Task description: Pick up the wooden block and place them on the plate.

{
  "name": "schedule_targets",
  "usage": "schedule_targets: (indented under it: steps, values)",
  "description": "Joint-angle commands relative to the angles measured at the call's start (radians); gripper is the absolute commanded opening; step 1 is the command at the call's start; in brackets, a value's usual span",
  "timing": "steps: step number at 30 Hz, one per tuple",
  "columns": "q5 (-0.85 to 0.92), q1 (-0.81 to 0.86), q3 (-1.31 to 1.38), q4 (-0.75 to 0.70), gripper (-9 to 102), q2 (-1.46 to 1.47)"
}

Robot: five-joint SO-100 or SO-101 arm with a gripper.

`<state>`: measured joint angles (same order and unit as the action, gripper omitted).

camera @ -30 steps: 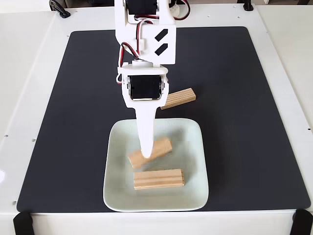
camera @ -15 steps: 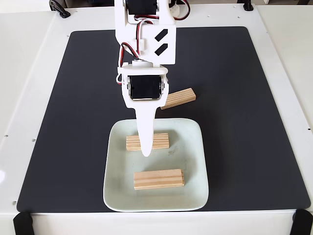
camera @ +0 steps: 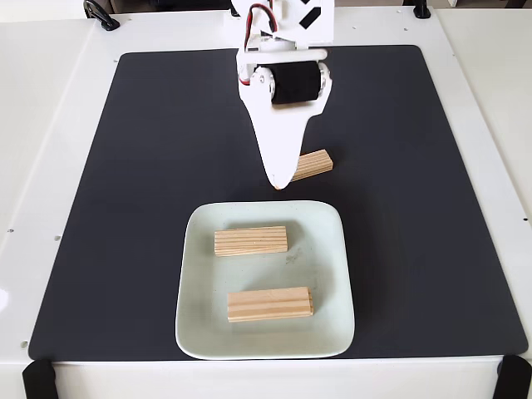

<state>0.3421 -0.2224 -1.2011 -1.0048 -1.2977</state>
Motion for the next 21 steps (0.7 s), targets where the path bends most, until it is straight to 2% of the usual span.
schedule_targets:
  steps: [1, 13, 18, 21]
  values:
    - [0.069, -0.018, -0.169, 0.009, 0, -0.178]
    - [0.078, -0.051, -0.618, 0.017, 0, -0.465]
    - [0.078, -0.046, -0.776, 0.189, 0, -0.494]
    - [0.075, -0.041, -0.802, 0.209, 0, -0.494]
